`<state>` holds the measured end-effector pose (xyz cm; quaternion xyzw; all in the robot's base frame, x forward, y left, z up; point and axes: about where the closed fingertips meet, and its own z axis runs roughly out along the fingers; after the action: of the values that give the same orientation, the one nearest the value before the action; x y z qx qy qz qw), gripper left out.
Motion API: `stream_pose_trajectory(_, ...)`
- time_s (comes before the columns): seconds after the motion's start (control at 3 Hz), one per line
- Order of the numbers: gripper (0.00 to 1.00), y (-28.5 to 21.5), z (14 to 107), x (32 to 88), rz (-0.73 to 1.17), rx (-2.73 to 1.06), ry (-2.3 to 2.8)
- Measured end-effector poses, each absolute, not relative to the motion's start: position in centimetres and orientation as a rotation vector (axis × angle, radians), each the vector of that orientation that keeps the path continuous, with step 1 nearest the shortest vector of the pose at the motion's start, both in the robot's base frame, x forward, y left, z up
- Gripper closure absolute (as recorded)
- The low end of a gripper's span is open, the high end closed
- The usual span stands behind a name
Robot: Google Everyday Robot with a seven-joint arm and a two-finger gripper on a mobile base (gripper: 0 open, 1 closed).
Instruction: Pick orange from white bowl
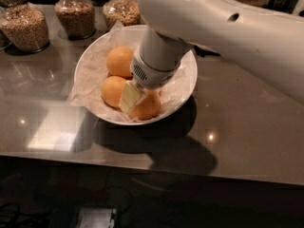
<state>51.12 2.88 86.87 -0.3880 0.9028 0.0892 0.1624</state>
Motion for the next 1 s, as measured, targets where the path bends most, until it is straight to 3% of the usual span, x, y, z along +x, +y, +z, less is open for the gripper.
stream_pose_trajectory(0.33,0.43,3.06,86.96,51.16,0.254,-1.111,2.578)
stream_pose_trajectory(1.0,0.85,3.02,87.14,51.14,0.246,-1.117,2.584)
